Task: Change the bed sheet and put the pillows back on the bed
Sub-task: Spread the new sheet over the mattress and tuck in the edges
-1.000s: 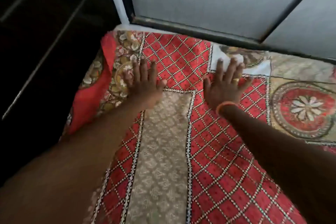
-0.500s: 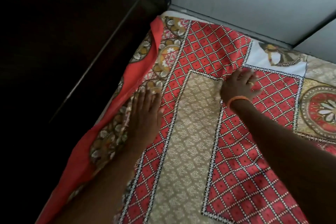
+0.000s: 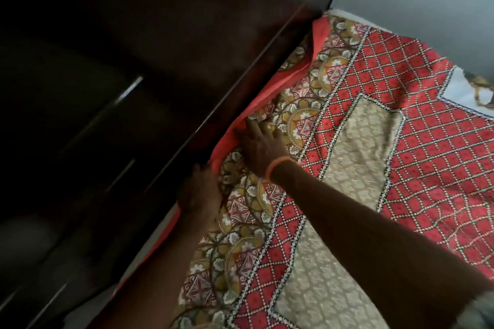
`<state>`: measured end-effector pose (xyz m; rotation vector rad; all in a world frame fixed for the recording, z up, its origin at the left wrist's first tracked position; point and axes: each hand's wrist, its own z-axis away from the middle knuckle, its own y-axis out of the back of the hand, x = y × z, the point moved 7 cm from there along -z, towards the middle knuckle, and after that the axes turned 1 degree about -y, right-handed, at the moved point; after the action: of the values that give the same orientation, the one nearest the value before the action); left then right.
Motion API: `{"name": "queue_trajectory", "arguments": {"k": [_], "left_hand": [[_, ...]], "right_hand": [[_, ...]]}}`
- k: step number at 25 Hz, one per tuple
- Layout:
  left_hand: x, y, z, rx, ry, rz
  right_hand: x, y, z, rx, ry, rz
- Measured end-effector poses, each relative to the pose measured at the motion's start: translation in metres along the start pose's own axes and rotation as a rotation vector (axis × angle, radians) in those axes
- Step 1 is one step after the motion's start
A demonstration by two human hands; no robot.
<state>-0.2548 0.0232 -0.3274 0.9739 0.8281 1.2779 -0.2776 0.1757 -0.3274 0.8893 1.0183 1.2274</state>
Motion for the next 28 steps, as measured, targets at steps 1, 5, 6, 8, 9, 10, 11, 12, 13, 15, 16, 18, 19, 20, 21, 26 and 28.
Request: {"name": "queue_trajectory", "arguments": {"k": [1,5,6,8,9,10,11,12,13,15,16,18,19,20,21,26,28], "left_hand": [[0.007,0.008,-0.002,0.020,-0.070,-0.093],[0.023,0.028,-0.002,0.249,-0.512,-0.474],[0.022,0.031,0.004,0.360,-0.599,-0.519],[0.013,0.032,0.026,0.532,-0.683,-0.487],[0.010,0.025,0.043,0.514,-0.701,-0.441],[0.009,0.013,0.064,0.417,-0.706,-0.381],[0.005,-0.005,0.089,0.237,-0.664,-0.336],[0.000,-0.022,0.119,0.062,-0.591,-0.297],[-0.005,-0.034,0.147,-0.100,-0.514,-0.263],[-0.002,-0.045,0.193,-0.300,-0.399,-0.208],[0.007,-0.045,0.213,-0.377,-0.379,-0.146],[0.041,-0.033,0.264,-0.465,-0.443,-0.067],[0.061,-0.026,0.289,-0.465,-0.494,-0.056],[0.082,-0.019,0.316,-0.453,-0.543,-0.066],[0.105,-0.011,0.344,-0.439,-0.584,-0.073],[0.227,-0.005,0.515,-0.471,-0.646,0.187],[0.281,-0.012,0.607,-0.513,-0.735,0.240]], "right_hand": [[-0.006,-0.001,-0.006,-0.036,0.008,0.012],[-0.018,0.001,0.034,0.070,-0.052,-0.184],[-0.019,0.000,0.053,0.126,-0.077,-0.169],[-0.014,-0.007,0.098,0.173,-0.159,-0.188],[-0.008,-0.015,0.124,0.132,-0.204,-0.253],[-0.001,-0.027,0.152,0.034,-0.252,-0.314],[0.005,-0.043,0.184,-0.123,-0.289,-0.328],[0.008,-0.057,0.221,-0.286,-0.312,-0.317],[0.012,-0.068,0.256,-0.407,-0.342,-0.317],[0.025,-0.074,0.320,-0.543,-0.463,-0.408],[0.032,-0.070,0.346,-0.569,-0.536,-0.474],[0.054,-0.042,0.412,-0.523,-0.673,-0.563],[0.067,-0.027,0.446,-0.451,-0.724,-0.604],[0.079,-0.012,0.484,-0.363,-0.775,-0.653],[0.092,0.000,0.526,-0.268,-0.826,-0.710],[0.130,0.012,0.761,0.108,-1.134,-1.021],[0.141,0.003,0.868,0.270,-1.295,-1.148]]}}
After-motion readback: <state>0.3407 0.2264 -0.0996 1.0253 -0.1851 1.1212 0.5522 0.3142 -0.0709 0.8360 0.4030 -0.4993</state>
